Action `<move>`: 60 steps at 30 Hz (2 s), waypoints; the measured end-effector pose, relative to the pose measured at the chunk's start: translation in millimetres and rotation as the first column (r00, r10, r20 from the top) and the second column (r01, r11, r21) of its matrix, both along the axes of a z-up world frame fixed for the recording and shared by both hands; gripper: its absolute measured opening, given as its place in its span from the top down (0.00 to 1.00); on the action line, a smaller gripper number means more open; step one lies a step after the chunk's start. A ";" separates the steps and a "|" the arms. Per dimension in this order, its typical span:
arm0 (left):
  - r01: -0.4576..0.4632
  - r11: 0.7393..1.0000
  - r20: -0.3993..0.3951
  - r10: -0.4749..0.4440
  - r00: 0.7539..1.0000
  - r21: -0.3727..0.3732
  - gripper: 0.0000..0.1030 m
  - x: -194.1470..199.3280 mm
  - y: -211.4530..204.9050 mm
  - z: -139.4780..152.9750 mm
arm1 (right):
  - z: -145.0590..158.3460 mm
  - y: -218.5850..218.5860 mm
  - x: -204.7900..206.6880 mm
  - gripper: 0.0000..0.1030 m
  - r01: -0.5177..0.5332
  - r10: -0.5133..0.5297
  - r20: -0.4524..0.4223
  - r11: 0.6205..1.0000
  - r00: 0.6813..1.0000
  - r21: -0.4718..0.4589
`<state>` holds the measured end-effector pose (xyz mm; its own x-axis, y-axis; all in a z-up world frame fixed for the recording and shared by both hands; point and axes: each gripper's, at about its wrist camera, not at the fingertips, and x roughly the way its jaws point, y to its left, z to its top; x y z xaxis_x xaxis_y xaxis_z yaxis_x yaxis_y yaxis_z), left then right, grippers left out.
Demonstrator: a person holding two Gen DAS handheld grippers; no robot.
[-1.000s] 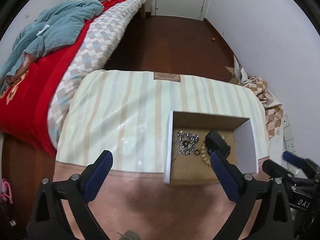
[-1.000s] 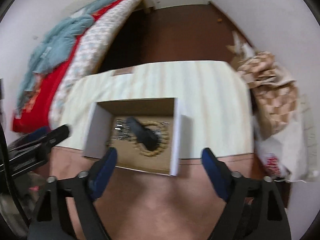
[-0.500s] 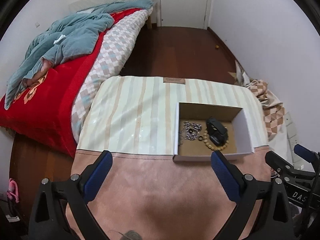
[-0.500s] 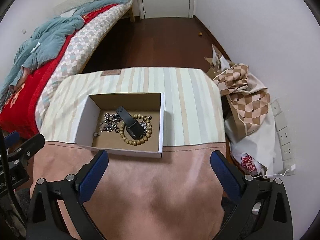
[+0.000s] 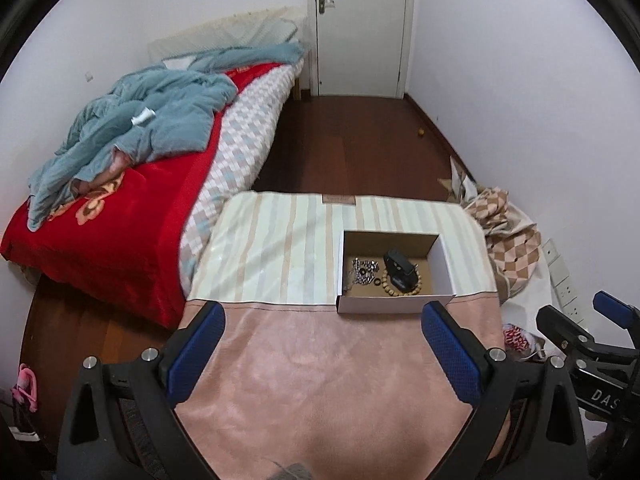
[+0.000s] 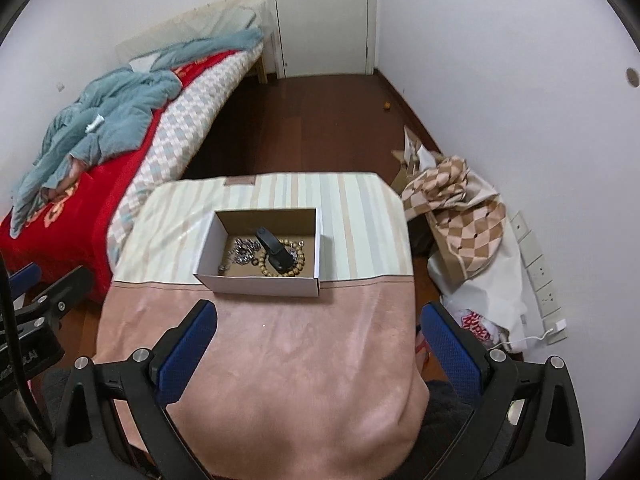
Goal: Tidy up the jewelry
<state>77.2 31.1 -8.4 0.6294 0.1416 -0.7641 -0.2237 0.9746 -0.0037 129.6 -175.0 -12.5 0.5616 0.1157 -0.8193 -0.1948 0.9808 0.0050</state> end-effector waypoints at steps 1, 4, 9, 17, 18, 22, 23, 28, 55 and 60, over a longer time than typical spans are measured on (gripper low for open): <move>0.002 1.000 0.014 -0.002 1.000 -0.003 0.03 -6.4 -0.4 7.6 | 9.0 -0.5 -7.2 0.00 -0.001 0.001 0.015 1.000 1.000 -0.001; 0.002 1.000 0.032 -0.001 0.999 -0.010 0.03 -20.4 -1.5 23.9 | 35.7 -2.1 -27.3 0.00 -0.007 0.007 0.055 1.000 0.998 0.003; 0.019 1.000 0.041 -0.018 0.999 -0.016 0.03 -39.0 -4.7 45.9 | 73.0 -2.2 -56.9 0.00 -0.016 0.016 0.119 1.000 0.993 0.003; 0.030 0.999 0.056 -0.029 0.998 -0.016 0.03 -56.1 -8.8 60.4 | 106.7 -0.7 -82.8 0.00 -0.036 0.035 0.153 0.999 0.988 0.008; 0.025 1.000 0.056 -0.025 0.998 -0.016 0.03 -56.1 -8.8 61.1 | 108.1 -0.7 -82.9 0.00 -0.037 0.035 0.154 0.999 0.988 0.007; 0.017 1.000 0.052 -0.016 0.999 -0.010 0.03 -53.0 -9.2 61.6 | 108.9 0.8 -81.0 0.00 -0.030 0.031 0.147 1.000 0.989 -0.007; 0.016 1.000 0.055 -0.016 0.998 -0.009 0.03 -50.3 -10.0 61.6 | 109.2 0.9 -79.4 0.00 -0.025 0.026 0.146 1.000 0.989 -0.011; 0.024 1.000 0.060 -0.024 0.998 -0.001 0.00 -35.7 -11.4 60.5 | 103.2 2.8 -59.5 0.00 -0.005 0.009 0.147 1.000 0.989 -0.026; -0.010 1.000 -0.079 0.009 0.997 -0.018 0.00 32.1 -0.3 26.8 | 58.9 18.4 24.5 0.00 0.004 -0.004 0.002 0.996 1.000 -0.085; -0.010 1.000 -0.081 0.008 0.997 -0.018 0.00 31.8 0.0 25.5 | 56.5 18.0 25.0 0.00 0.006 -0.007 -0.006 0.996 1.000 -0.085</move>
